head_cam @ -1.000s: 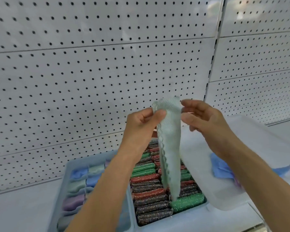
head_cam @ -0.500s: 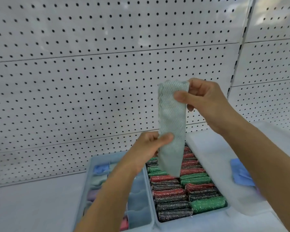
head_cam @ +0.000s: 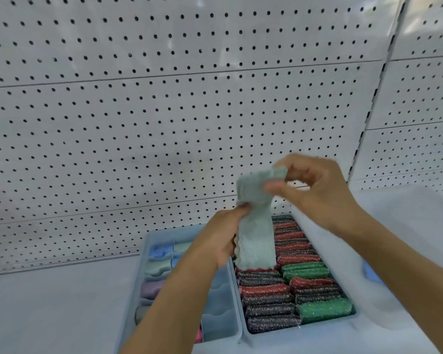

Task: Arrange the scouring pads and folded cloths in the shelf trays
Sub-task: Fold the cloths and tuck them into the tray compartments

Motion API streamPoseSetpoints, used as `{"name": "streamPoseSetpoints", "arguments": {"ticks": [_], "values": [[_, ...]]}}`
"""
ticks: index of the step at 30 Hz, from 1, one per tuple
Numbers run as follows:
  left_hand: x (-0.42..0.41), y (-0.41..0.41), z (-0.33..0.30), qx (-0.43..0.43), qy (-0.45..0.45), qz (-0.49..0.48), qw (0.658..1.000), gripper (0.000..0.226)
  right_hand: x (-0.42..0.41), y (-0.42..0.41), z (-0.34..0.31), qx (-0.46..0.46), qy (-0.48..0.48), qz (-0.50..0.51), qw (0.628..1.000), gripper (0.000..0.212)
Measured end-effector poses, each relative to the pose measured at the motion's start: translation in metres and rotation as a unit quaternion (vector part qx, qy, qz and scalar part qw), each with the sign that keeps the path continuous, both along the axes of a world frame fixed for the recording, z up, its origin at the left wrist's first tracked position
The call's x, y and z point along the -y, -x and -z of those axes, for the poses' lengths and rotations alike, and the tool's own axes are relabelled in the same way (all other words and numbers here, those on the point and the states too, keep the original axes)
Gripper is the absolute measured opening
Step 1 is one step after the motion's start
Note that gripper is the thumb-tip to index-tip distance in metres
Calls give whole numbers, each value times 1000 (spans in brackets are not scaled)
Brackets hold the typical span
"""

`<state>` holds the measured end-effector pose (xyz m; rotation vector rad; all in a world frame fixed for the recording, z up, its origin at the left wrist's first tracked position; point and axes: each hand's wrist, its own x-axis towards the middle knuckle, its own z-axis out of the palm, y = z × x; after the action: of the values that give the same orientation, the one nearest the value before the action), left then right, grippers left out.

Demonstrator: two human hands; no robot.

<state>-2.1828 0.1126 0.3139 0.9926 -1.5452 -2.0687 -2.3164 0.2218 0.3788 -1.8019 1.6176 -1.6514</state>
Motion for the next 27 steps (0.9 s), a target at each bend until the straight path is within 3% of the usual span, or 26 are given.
{"name": "streamPoseSetpoints", "arguments": {"ticks": [2,4,6,9,13,15,17,20,23,25,27], "values": [[3,-4,-1,-32,-82,-20,996,27,-8,-5,23,-77,-39,-1,996,10],[13,-3,7,-67,-157,-23,985,45,-11,-6,44,-173,-10,-22,985,22],[12,-3,7,-84,-191,-39,977,34,-9,-3,66,-258,35,-33,965,23],[10,-5,6,-81,-181,-32,980,45,-9,3,78,-292,55,-36,954,22],[9,-3,10,-88,-150,-23,985,27,-9,7,83,-461,18,-20,887,44],[7,-2,12,-87,-174,-26,981,32,-5,6,84,-474,30,9,880,49],[5,-2,17,-104,-168,-14,980,40,-3,0,78,-379,39,33,924,43],[1,-1,22,-132,-89,4,987,56,-1,-12,61,-70,-28,52,996,13],[-7,-7,20,-180,-24,30,983,78,8,-5,54,229,-80,20,970,11],[-16,-7,17,-158,44,56,985,81,14,-2,53,332,-96,27,938,14],[-23,-5,14,-111,124,59,984,65,17,-7,54,385,-108,26,916,14]]}}
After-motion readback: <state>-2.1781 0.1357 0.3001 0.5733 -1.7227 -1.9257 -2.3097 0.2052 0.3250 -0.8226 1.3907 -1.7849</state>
